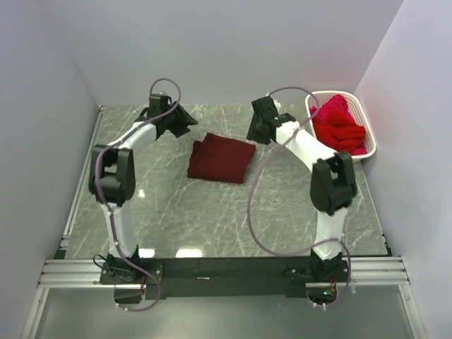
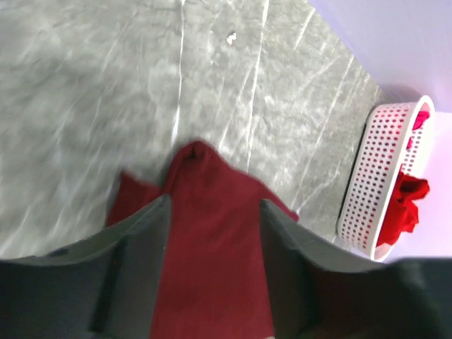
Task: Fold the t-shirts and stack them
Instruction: Fold the tshirt
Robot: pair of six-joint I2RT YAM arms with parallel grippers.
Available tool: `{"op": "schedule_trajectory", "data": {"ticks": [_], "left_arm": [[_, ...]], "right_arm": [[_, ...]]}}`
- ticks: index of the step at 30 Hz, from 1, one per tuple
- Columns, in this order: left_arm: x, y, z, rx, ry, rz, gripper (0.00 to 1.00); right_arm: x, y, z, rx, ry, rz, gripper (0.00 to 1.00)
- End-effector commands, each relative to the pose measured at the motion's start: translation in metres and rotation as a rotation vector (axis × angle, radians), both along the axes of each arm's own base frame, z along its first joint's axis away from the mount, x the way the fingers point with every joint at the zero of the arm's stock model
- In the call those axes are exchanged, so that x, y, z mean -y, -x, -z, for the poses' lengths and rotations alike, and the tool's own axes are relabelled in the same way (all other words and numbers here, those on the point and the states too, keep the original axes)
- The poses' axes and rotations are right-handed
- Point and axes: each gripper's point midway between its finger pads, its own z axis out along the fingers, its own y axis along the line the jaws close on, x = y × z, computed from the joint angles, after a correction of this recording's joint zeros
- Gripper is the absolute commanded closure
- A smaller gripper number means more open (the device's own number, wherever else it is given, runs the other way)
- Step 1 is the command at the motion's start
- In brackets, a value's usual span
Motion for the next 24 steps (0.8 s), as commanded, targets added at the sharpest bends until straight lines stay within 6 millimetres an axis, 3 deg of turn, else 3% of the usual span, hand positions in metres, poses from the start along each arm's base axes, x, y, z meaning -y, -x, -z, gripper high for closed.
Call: {"op": "schedule_trajectory", "data": {"ticks": [1,4,9,13,15,16,19,24], "left_arm": [[-0.017,0.036,-0.02,-0.001,-0.097,-0.007,0.47],[-0.018,0.055,-0.01,-0.027,-0.113,0.019,0.48],[-0.006,0.073,0.011,-0.088,-0.109,0.125,0.5],[-0.005,0.086,0.032,-0.142,-0.145,0.159,0.49],[-0.006,0.09,0.037,-0.151,-0.155,0.161,0.42],[-0.007,0.093,0.039,-0.148,-0.164,0.176,0.33],[-0.007,0.096,0.043,-0.144,-0.199,0.234,0.22],[0.001,0.098,0.06,-0.149,-0.212,0.397,0.14]], "right_arm": [[-0.012,0.045,-0.053,0.087,-0.017,-0.034,0.56],[-0.039,0.077,-0.039,0.05,-0.031,-0.087,0.59],[-0.064,0.092,-0.006,-0.026,-0.066,-0.149,0.63],[-0.053,0.096,0.049,-0.152,-0.026,-0.113,0.67],[-0.041,0.1,0.068,-0.191,-0.024,-0.091,0.67],[-0.038,0.102,0.078,-0.213,-0.013,-0.089,0.67],[-0.031,0.105,0.096,-0.267,0.039,-0.095,0.66],[-0.021,0.105,0.109,-0.312,0.073,-0.099,0.65]]}}
